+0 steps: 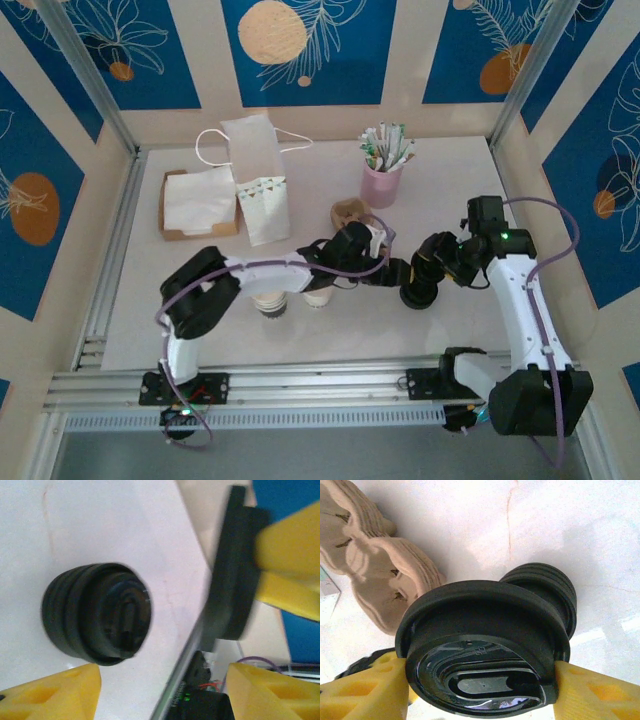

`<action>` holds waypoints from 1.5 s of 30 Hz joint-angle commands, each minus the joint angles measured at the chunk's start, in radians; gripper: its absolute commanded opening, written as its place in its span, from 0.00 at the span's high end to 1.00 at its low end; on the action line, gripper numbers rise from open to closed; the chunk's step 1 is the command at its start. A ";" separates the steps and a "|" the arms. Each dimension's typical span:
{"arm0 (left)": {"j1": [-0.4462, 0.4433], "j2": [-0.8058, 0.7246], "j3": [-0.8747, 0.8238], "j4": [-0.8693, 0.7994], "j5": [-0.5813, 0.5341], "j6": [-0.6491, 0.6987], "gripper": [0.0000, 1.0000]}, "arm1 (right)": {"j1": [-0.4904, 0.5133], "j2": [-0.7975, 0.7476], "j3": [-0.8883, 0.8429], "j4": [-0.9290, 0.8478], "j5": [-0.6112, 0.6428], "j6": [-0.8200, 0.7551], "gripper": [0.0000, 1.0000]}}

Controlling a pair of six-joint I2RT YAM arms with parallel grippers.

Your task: Pack the takeout coffee

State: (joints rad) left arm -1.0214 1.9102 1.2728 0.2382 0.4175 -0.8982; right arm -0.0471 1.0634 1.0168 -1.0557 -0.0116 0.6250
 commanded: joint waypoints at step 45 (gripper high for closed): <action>0.443 -1.221 -0.478 -0.777 -0.381 0.380 0.00 | 0.839 0.740 0.813 -0.375 0.094 -0.115 0.34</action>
State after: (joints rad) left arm -0.5961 0.7124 0.8120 -0.5266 0.0200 -0.5392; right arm 0.7673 1.7687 1.7748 -1.3514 0.0734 0.5293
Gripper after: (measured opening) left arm 0.999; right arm 0.662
